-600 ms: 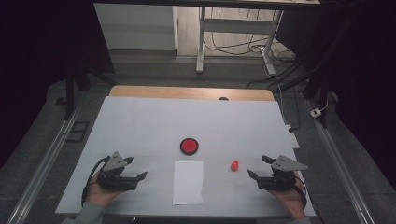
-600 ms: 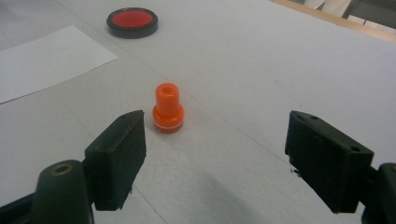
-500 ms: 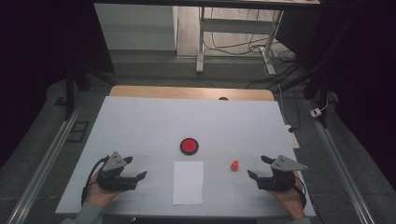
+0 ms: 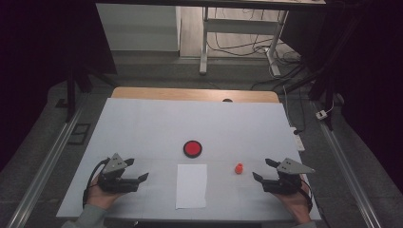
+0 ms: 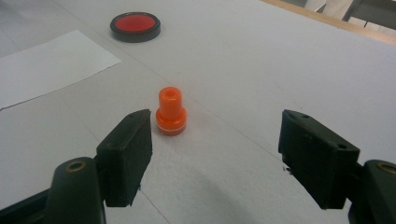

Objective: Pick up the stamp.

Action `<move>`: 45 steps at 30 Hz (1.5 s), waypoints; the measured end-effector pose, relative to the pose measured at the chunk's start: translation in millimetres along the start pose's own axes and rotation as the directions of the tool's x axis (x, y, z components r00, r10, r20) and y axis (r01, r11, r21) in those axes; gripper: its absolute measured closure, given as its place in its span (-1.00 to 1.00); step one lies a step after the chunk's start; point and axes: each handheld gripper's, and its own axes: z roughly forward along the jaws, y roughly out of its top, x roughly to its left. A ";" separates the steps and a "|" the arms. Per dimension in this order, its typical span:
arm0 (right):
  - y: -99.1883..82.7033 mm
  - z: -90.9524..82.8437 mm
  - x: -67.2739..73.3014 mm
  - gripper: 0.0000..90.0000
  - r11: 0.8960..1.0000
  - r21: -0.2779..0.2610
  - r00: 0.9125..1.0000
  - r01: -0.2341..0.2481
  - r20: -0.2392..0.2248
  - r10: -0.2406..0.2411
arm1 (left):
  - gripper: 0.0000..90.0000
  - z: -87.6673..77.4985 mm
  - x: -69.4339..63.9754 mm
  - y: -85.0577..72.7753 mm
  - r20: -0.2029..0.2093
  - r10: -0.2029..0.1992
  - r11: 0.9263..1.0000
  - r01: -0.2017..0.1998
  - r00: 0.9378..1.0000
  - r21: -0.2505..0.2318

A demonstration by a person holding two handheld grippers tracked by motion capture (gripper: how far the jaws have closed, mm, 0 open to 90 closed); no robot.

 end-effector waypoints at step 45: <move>54.3 35.4 13.0 -0.31 0.998 0.051 0.999 -0.033 -0.042 0.035 | -0.54 7.6 -1.2 5.0 -0.005 0.004 1.000 -0.004 1.000 0.011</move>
